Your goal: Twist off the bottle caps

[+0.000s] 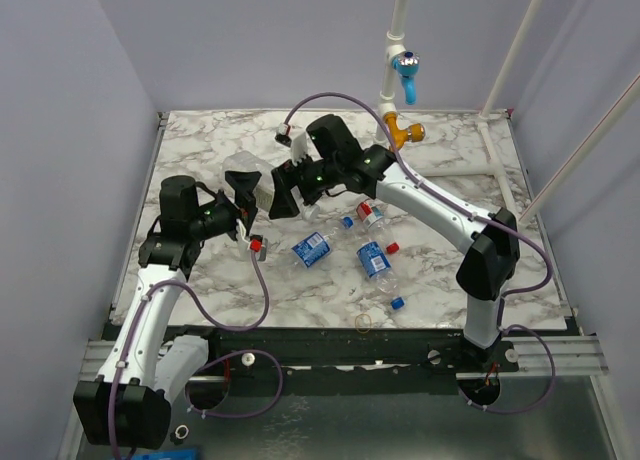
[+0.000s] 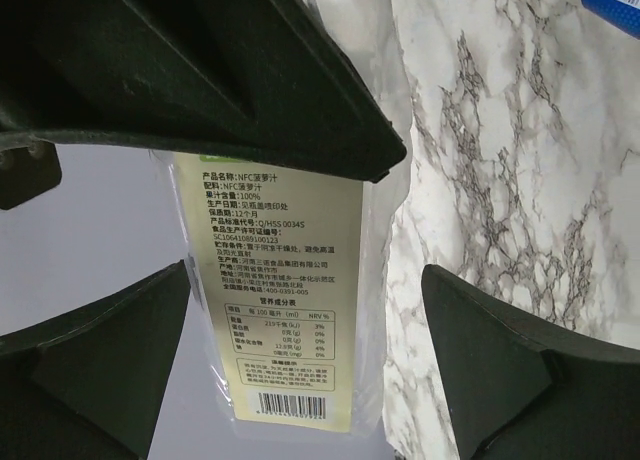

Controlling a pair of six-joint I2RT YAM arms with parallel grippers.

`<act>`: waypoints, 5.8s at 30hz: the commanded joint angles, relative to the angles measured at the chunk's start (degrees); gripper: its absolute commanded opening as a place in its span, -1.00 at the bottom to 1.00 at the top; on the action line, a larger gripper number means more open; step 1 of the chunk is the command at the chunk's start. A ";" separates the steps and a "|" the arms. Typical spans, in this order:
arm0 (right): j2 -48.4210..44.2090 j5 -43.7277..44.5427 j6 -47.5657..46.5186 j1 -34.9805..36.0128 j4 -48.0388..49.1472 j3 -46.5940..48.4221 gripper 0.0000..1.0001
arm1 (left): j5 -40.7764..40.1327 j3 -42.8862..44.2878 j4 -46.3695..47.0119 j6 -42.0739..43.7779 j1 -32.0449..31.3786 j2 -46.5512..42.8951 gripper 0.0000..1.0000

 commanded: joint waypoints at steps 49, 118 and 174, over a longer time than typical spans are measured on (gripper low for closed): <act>-23.39 26.74 11.64 3.87 35.88 -17.77 0.92 | 3.00 -3.68 26.98 -93.24 -3.73 -3.92 -0.71; -25.60 -19.89 5.64 3.43 51.15 -20.13 -0.92 | 34.29 4.10 32.33 -120.07 -3.99 3.74 -0.77; -18.64 20.89 8.81 5.18 40.44 -11.38 -0.99 | 3.97 4.11 28.23 -101.52 -4.08 2.05 -0.57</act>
